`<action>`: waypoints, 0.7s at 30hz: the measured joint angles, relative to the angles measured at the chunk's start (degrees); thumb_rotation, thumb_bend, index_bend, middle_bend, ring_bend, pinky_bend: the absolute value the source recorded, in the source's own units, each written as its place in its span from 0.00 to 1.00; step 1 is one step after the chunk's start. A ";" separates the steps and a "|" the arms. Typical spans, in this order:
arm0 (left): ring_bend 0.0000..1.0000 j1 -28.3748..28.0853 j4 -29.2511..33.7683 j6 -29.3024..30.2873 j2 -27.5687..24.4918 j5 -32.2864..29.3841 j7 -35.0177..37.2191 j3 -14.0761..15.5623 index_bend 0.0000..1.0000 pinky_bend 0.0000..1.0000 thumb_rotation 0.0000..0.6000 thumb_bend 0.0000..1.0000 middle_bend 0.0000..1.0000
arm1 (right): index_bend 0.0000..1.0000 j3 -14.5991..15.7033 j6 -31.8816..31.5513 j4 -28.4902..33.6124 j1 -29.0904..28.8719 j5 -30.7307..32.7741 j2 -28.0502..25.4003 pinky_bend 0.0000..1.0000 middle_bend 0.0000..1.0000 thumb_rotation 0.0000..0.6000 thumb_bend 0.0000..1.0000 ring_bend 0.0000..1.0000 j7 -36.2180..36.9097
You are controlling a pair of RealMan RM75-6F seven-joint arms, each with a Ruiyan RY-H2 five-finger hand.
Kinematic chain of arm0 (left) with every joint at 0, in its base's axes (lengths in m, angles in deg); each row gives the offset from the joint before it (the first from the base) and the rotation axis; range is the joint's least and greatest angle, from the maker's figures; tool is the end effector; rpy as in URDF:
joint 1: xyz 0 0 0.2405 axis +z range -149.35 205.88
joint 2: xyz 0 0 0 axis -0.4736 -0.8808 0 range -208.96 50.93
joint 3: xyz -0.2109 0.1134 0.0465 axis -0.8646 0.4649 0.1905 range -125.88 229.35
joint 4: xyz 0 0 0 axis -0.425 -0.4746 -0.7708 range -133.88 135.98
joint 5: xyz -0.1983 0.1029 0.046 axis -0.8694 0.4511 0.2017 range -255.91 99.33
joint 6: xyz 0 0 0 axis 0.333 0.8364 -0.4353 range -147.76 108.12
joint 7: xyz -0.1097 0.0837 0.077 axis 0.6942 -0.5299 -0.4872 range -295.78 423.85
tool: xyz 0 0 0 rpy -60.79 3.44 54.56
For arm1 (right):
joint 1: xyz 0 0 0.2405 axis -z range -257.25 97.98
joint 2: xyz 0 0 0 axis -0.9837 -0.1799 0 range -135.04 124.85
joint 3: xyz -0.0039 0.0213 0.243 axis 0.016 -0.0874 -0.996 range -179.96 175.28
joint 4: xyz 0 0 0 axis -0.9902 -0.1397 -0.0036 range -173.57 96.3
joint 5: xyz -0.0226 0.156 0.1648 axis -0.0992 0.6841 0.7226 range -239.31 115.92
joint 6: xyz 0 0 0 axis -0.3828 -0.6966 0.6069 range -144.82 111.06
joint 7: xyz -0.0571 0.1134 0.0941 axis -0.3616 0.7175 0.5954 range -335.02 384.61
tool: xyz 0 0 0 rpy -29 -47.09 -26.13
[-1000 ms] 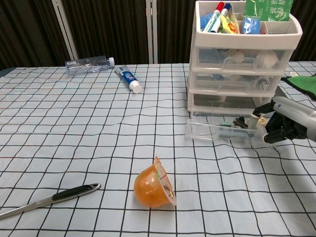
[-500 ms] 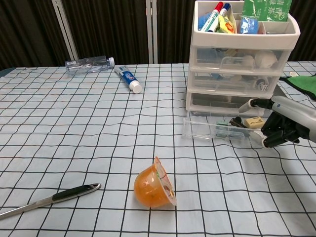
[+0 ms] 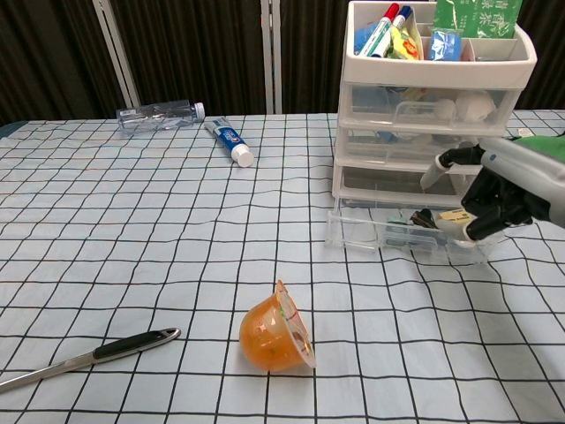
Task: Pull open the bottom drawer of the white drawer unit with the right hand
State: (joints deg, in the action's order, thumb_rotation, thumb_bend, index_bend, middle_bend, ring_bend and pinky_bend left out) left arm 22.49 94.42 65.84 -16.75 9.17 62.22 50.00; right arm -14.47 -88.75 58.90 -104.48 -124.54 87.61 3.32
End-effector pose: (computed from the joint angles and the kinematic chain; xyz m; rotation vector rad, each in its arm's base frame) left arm -0.3009 0.1959 0.1426 -1.4352 -0.8525 -0.8924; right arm -0.1592 -0.2834 -0.0216 1.4409 -1.2387 1.0549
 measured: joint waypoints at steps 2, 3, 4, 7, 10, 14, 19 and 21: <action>0.00 0.01 0.04 0.02 -0.09 -0.05 0.01 -0.05 0.00 0.00 1.00 0.06 0.00 | 0.43 -0.84 -0.60 -0.17 -0.69 0.15 0.18 0.88 1.00 1.00 0.20 1.00 -2.12; 0.00 0.05 0.07 0.12 -0.12 -0.04 -0.01 -0.07 0.00 0.00 1.00 0.06 0.00 | 0.44 -1.24 -0.81 -0.28 -1.04 0.31 0.25 0.88 1.00 1.00 0.20 1.00 -3.12; 0.00 0.07 0.09 0.22 -0.13 -0.02 -0.02 -0.09 0.00 0.00 1.00 0.06 0.00 | 0.45 -1.67 -0.99 -0.40 -1.42 0.54 0.33 0.88 1.00 1.00 0.20 1.00 -4.18; 0.00 0.14 0.12 0.41 -0.18 0.01 -0.04 -0.17 0.00 0.00 1.00 0.06 0.00 | 0.48 -3.41 -1.48 -0.92 -2.97 1.79 0.57 0.88 1.00 1.00 0.18 1.00 -7.77; 0.00 0.17 0.04 0.41 -0.19 -0.10 -0.06 -0.22 0.00 0.00 1.00 0.06 0.00 | 0.51 -4.87 -1.39 -1.49 -4.39 3.90 0.72 0.88 1.00 1.00 0.16 1.00 -10.39; 0.00 0.19 0.06 0.33 -0.28 -0.45 -0.05 -0.37 0.00 0.00 1.00 0.06 0.00 | 0.55 -6.03 -0.72 -2.36 -6.03 7.42 0.82 0.88 1.00 1.00 0.16 1.00 -13.72; 0.00 0.19 0.05 0.16 -0.43 -0.79 0.01 -0.50 0.00 0.00 1.00 0.06 0.00 | 0.64 -6.46 0.50 -4.34 -7.94 11.78 1.03 0.89 1.00 1.00 0.15 1.00 -17.58; 0.00 0.16 0.02 0.05 -0.43 -0.89 0.02 -0.54 0.00 0.00 1.00 0.06 0.00 | 0.66 -6.25 0.81 -5.34 -8.56 12.60 1.22 0.89 1.00 1.00 0.15 1.00 -18.46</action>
State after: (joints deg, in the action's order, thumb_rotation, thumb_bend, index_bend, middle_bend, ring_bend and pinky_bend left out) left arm 22.64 94.44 65.89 -17.19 8.28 62.24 49.46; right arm -20.72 -87.93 53.56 -113.05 -111.94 88.83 -15.15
